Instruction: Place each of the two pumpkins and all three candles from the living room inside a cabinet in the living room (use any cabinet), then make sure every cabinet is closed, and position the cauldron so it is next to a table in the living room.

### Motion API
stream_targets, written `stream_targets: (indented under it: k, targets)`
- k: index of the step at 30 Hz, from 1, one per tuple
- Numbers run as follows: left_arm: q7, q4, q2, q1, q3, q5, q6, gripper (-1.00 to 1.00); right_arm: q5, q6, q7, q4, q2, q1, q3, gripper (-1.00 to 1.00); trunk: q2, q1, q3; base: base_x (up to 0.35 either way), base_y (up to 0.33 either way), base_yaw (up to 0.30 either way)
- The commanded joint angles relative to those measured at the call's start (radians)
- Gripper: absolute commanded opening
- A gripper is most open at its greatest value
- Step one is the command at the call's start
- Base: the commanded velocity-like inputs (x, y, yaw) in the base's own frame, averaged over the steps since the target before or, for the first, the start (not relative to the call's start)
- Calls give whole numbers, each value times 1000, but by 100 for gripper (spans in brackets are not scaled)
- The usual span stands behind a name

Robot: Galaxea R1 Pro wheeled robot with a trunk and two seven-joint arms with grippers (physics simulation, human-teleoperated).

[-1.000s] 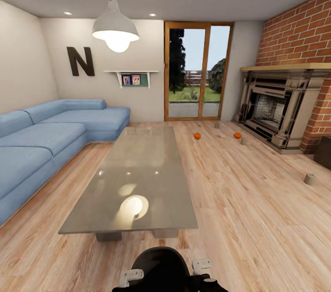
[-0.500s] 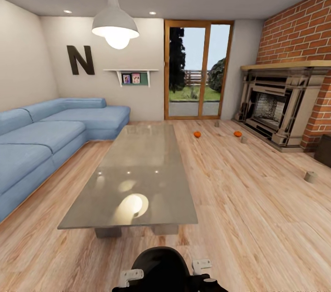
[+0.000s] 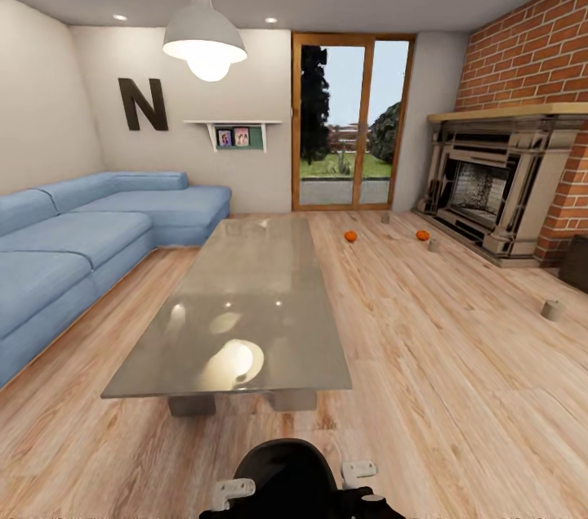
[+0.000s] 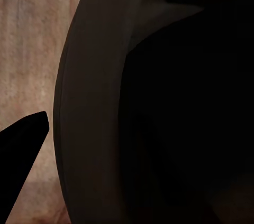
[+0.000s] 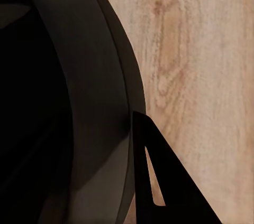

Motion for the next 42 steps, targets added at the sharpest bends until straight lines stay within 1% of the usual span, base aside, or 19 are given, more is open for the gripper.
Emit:
stream_targets:
  k: [1, 6, 17, 32, 42]
  targets:
    - [4, -5, 1, -1, -2, 5, 0, -100, -25, 6, -5, 0, 0, 0, 26, -100, -8, 4, -4, 0, 0, 0]
    - [4, -5, 1, -1, -2, 5, 1, -100, -25, 6, -5, 0, 0, 0, 26, -100, -43, 23, -20, 0, 0, 0]
    - [2, -6, 1, -1, -2, 5, 0, -100, -25, 5, -5, 0, 0, 0, 26, -100, -43, 23, -20, 5, 0, 0]
    - [4, -6, 1, -1, -3, 5, 1, -100, -25, 5, -5, 0, 0, 0, 26, -100, -43, 23, -20, 109, 0, 0]
    - [4, -6, 1, -1, -3, 5, 1, -100, -25, 5, -5, 0, 0, 0, 26, -100, -43, 23, -20, 167, 0, 0]
